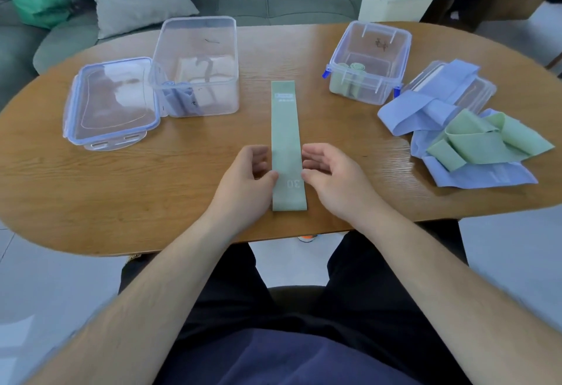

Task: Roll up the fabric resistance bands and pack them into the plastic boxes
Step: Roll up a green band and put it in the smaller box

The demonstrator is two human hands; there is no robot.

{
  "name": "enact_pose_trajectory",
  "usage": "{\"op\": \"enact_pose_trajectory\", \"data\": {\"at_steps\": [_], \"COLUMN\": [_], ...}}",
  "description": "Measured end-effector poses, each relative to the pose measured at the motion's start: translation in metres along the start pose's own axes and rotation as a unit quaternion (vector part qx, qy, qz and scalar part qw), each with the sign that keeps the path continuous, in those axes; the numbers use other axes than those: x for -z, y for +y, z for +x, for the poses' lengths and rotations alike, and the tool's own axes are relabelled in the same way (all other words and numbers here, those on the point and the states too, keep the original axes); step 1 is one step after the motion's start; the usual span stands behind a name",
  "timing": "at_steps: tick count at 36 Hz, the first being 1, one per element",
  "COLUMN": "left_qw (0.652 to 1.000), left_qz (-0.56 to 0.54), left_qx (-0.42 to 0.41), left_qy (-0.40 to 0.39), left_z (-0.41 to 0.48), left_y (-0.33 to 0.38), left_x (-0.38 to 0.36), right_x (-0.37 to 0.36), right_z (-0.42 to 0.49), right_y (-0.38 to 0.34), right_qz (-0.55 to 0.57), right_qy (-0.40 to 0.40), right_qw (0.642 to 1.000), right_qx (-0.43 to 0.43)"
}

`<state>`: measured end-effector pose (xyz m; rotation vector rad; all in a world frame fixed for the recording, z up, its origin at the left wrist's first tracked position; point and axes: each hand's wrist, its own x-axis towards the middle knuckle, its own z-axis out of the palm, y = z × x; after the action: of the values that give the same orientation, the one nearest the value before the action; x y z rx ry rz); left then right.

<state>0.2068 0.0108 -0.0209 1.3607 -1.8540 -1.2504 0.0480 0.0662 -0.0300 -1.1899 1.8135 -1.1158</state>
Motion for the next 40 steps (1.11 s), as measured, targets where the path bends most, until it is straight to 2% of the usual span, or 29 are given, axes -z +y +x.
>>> {"op": "enact_pose_trajectory", "data": {"at_steps": [6,12,16,22,27,33,40], "left_qw": [1.0,1.0,1.0,0.999,0.999,0.994,0.99], "left_qz": [-0.015,0.002,0.012,0.018,0.028,0.104,0.132], "left_qx": [0.01,0.024,0.017,0.031,0.026,0.011,0.005], "left_qy": [-0.024,-0.015,-0.018,-0.021,-0.028,-0.03,-0.047], "left_z": [-0.002,-0.013,-0.02,-0.02,-0.022,-0.02,-0.023], "left_y": [0.0,0.008,0.007,0.01,0.012,0.013,0.012], "left_x": [0.003,0.003,-0.001,0.006,0.005,0.011,0.008], "right_x": [0.002,0.005,0.003,0.011,0.007,0.011,0.006], "right_z": [-0.005,-0.013,-0.019,-0.021,-0.025,-0.025,-0.026], "right_y": [0.001,-0.007,-0.008,-0.015,-0.014,-0.017,-0.017], "right_qz": [0.0,-0.025,-0.028,-0.032,-0.037,-0.071,-0.075], "right_qy": [-0.029,0.033,0.0,0.013,-0.022,0.005,-0.035], "right_qw": [1.0,0.999,0.999,0.999,0.999,0.997,0.996], "right_qx": [-0.001,-0.014,-0.019,-0.037,-0.034,-0.022,-0.019]}}
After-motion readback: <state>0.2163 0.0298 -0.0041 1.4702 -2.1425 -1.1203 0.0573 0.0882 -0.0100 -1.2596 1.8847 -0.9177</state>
